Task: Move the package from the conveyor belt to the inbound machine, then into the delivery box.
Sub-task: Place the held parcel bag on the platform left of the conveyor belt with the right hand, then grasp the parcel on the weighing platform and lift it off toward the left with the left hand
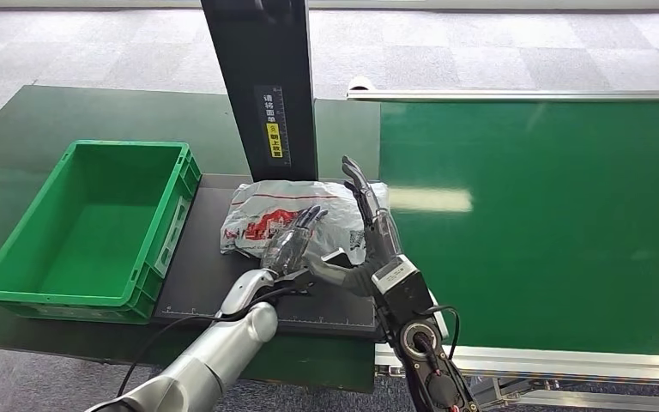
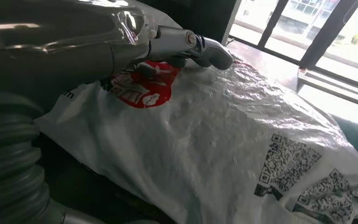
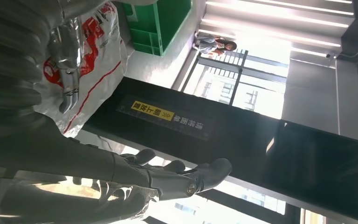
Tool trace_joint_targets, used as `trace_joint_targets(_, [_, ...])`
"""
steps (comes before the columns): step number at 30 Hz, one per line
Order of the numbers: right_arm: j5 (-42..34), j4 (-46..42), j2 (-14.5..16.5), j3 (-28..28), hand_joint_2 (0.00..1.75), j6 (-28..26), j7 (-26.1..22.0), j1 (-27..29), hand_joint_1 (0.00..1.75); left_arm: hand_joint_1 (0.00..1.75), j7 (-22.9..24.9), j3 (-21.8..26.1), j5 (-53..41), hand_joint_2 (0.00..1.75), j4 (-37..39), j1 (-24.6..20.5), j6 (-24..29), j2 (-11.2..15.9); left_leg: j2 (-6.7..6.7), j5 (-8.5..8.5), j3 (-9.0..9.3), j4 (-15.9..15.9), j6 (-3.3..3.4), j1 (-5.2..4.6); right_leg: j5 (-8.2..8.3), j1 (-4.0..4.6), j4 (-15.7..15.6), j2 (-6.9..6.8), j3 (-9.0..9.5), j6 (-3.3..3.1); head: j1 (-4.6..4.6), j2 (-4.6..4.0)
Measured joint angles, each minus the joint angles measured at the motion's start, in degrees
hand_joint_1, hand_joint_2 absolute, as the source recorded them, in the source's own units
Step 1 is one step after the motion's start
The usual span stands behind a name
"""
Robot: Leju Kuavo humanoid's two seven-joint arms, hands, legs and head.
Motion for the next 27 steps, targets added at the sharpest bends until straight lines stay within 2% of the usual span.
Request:
trace_joint_targets(2, [-0.16, 0.03, 0.18, 0.07, 1.75, 0.05, -0.01, -0.06, 0.00, 1.21, 1.62, -0.79, -1.87, 1.75, 1.21, -0.42, 0.38, -0.49, 0.00, 0.00, 0.00, 0.00, 0.00, 0.00, 0.00, 0.00, 0.00, 0.00, 0.00, 0.00, 0.01, 0.00])
trace_joint_targets(3, [-0.22, 0.04, 0.26, 0.10, 1.75, 0.08, -0.01, -0.08, 0.00, 1.57, 2.36, -1.28, -2.97, 1.75, 1.73, -0.53, 0.81, -0.72, 0.00, 0.00, 0.00, 0.00, 0.00, 0.00, 0.00, 0.00, 0.00, 0.00, 0.00, 0.00, 0.01, 0.00])
trace_joint_targets(4, [-0.25, 0.06, 0.32, 0.14, 1.75, 0.09, -0.01, -0.08, 0.00, 1.71, 2.96, -1.80, -3.99, 1.75, 2.20, -0.59, 1.30, -0.95, 0.00, 0.00, 0.00, 0.00, 0.00, 0.00, 0.00, 0.00, 0.00, 0.00, 0.00, 0.00, 0.01, 0.00])
trace_joint_targets(11, [-0.30, 0.42, 0.46, 0.33, 1.75, 0.13, -0.02, -0.13, 0.00, 1.75, 4.48, -5.07, -7.27, 1.75, 4.12, -0.61, 4.32, -2.59, -0.02, 0.00, -0.01, 0.00, 0.00, 0.00, 0.00, -0.01, 0.00, -0.01, 0.01, 0.00, 0.01, 0.00])
trace_joint_targets(16, [-0.30, 0.56, 0.66, 0.28, 1.75, 0.17, -0.02, -0.13, 0.00, 1.75, 3.77, -7.46, -3.92, 1.75, 4.27, -0.44, 9.39, -3.20, -0.02, 0.00, -0.01, 0.00, 0.00, -0.01, 0.00, -0.01, 0.00, -0.02, 0.00, 0.00, 0.00, 0.00])
trace_joint_targets(22, [-0.39, 0.51, 1.04, 0.30, 1.75, 0.29, -0.05, -0.81, 0.00, 1.75, -1.96, -7.91, 0.84, 1.75, 3.22, -0.19, 16.77, -3.30, 0.00, 0.00, 0.00, 0.00, 0.00, 0.00, 0.00, -0.01, 0.00, -0.01, -0.01, 0.00, 0.01, 0.00])
trace_joint_targets(27, [-0.40, 0.14, 1.17, -0.25, 1.75, -0.31, 0.20, -1.61, 0.00, 1.75, -9.86, -1.81, 2.28, 1.75, -7.05, 1.53, 17.96, -2.58, -0.01, 0.02, -0.03, 0.00, 0.03, -0.01, 0.00, 0.00, 0.00, -0.01, -0.02, 0.00, 0.01, 0.00])
